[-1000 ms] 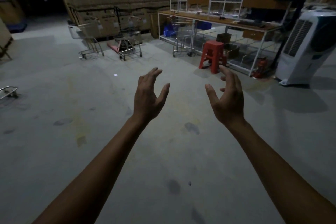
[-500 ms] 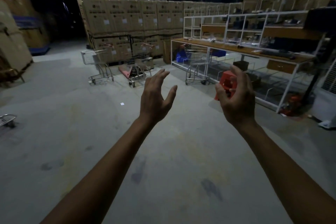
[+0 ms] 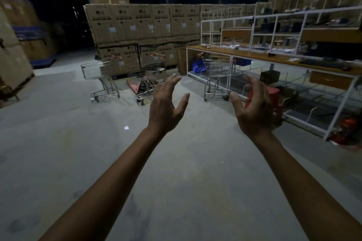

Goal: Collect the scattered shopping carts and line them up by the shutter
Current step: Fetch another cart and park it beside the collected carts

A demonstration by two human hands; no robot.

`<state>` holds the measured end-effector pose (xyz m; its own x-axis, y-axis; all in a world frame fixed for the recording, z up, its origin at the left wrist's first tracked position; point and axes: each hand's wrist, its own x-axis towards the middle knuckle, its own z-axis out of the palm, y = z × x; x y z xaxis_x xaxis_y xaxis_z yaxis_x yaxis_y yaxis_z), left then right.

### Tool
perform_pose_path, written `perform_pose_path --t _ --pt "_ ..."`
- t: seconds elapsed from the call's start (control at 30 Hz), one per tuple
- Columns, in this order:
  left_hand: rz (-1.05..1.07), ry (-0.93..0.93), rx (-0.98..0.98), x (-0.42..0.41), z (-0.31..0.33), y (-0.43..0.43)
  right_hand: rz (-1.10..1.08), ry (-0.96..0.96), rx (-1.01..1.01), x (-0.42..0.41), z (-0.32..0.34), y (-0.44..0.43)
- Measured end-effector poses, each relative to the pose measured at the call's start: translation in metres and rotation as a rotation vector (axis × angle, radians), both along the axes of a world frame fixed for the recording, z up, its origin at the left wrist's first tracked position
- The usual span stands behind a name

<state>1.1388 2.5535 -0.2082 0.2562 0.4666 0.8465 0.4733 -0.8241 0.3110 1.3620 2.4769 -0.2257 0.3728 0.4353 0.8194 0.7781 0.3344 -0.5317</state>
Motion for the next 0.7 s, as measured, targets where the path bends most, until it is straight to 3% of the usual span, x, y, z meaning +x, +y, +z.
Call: perform_pose_path --t 0.3,0.7 --pt "-0.023 0.009 -0.040 0.120 0.017 0.247 0.009 -0.023 -0.042 0.123 0.031 0.238" --pt "-0.019 0.003 -0.064 0.202 -0.033 0.599 -0.018 -0.051 -0.091 0.207 -0.020 0.578"
